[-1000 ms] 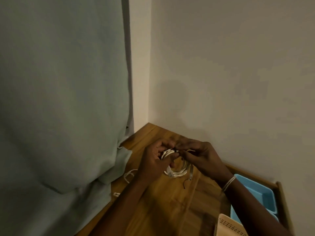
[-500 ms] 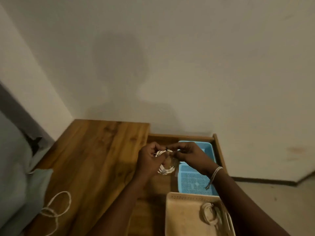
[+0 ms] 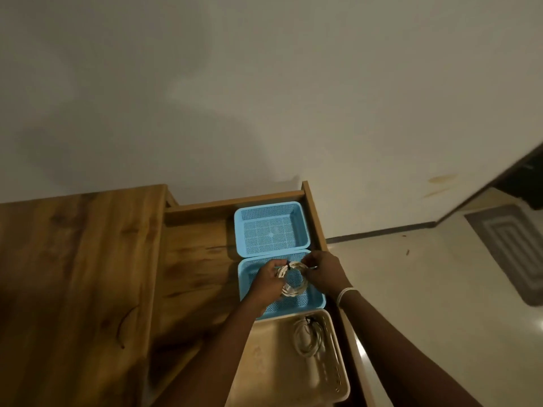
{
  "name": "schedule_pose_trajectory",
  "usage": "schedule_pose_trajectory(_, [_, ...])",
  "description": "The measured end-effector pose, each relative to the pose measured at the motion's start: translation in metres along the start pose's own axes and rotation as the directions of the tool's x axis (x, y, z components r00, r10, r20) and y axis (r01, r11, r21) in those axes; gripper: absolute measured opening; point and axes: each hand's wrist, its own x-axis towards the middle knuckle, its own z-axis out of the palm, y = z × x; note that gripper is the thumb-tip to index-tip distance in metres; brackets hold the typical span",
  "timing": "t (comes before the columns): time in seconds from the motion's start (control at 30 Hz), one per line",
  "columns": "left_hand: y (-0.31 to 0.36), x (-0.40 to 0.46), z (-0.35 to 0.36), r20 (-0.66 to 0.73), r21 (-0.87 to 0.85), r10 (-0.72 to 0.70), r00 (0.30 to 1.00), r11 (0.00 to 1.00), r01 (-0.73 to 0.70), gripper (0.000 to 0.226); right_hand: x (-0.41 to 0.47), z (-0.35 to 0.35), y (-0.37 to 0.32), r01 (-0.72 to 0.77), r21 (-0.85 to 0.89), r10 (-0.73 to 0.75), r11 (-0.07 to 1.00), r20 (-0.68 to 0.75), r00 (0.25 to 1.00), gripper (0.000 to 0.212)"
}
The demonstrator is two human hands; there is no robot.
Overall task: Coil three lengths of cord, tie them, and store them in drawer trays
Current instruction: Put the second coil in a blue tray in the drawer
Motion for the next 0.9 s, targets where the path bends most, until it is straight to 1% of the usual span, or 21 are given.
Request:
schedule_pose_trajectory(0.07, [-0.013, 0.021, 0.000, -0.005, 0.080, 0.011, 1.000, 0.997, -0.010, 0.053, 0.004, 0.006, -0.003, 0.022, -0.139, -0.024, 0.990, -0.015, 1.000, 0.011])
schedule_pose_trajectory(0.13, [-0.029, 0.045, 0.003, -0.018, 0.181, 0.042, 0.999, 0.983, -0.038, 0.061, 0.010, 0.014, -0.004, 0.035, -0.290, -0.035, 0.956, 0.007, 0.999, 0.015])
schedule_pose_trajectory(0.17, [-0.033, 0.052, 0.006, -0.029, 0.224, 0.049, 0.998, 0.974, -0.041, 0.063, 0.013, 0.018, -0.003, 0.040, -0.336, -0.041, 0.941, 0.006, 0.999, 0.018])
schedule_pose_trajectory(0.2, [-0.034, 0.055, 0.010, -0.044, 0.254, 0.052, 0.998, 0.966, -0.039, 0.062, 0.016, 0.021, -0.002, 0.046, -0.368, -0.050, 0.929, -0.002, 0.999, 0.021])
schedule_pose_trajectory(0.27, [-0.018, 0.041, 0.016, -0.094, 0.303, 0.073, 0.993, 0.952, -0.042, 0.054, 0.020, 0.025, -0.003, 0.057, -0.423, -0.074, 0.905, -0.024, 0.997, 0.023])
schedule_pose_trajectory(0.37, [-0.010, 0.039, 0.019, -0.140, 0.309, 0.088, 0.986, 0.950, -0.041, 0.049, 0.022, 0.028, -0.009, 0.078, -0.549, -0.099, 0.832, -0.008, 0.995, 0.021])
schedule_pose_trajectory(0.47, [-0.025, 0.059, 0.015, -0.156, 0.299, 0.087, 0.984, 0.954, -0.037, 0.053, 0.026, 0.034, -0.008, 0.074, -0.553, -0.087, 0.830, 0.003, 0.996, 0.022])
schedule_pose_trajectory(0.53, [-0.057, 0.088, 0.011, -0.154, 0.331, 0.098, 0.983, 0.943, -0.042, 0.052, 0.027, 0.038, -0.004, 0.073, -0.535, -0.072, 0.842, 0.023, 0.997, 0.021])
schedule_pose_trajectory(0.57, [-0.058, 0.088, 0.011, -0.140, 0.320, 0.111, 0.984, 0.945, -0.061, 0.051, 0.027, 0.040, -0.001, 0.084, -0.530, -0.073, 0.844, 0.041, 0.996, 0.021])
schedule_pose_trajectory(0.67, [-0.024, 0.048, 0.013, -0.092, 0.233, 0.123, 0.988, 0.967, -0.099, 0.044, 0.025, 0.044, 0.000, 0.115, -0.489, -0.093, 0.865, 0.069, 0.993, 0.019])
schedule_pose_trajectory(0.77, [-0.018, 0.037, 0.011, -0.044, 0.091, 0.055, 0.998, 0.995, -0.051, 0.044, 0.026, 0.048, 0.001, 0.105, -0.414, -0.100, 0.904, 0.034, 0.994, 0.022])
schedule_pose_trajectory(0.83, [-0.016, 0.030, 0.003, -0.032, 0.032, 0.015, 0.999, 0.999, -0.014, 0.051, 0.025, 0.045, -0.002, 0.074, -0.389, -0.070, 0.918, 0.024, 0.997, 0.021])
schedule_pose_trajectory(0.9, [-0.015, 0.022, -0.010, -0.008, 0.031, -0.006, 1.000, 1.000, 0.006, 0.056, 0.024, 0.040, -0.008, 0.051, -0.422, -0.045, 0.905, 0.023, 0.999, 0.016])
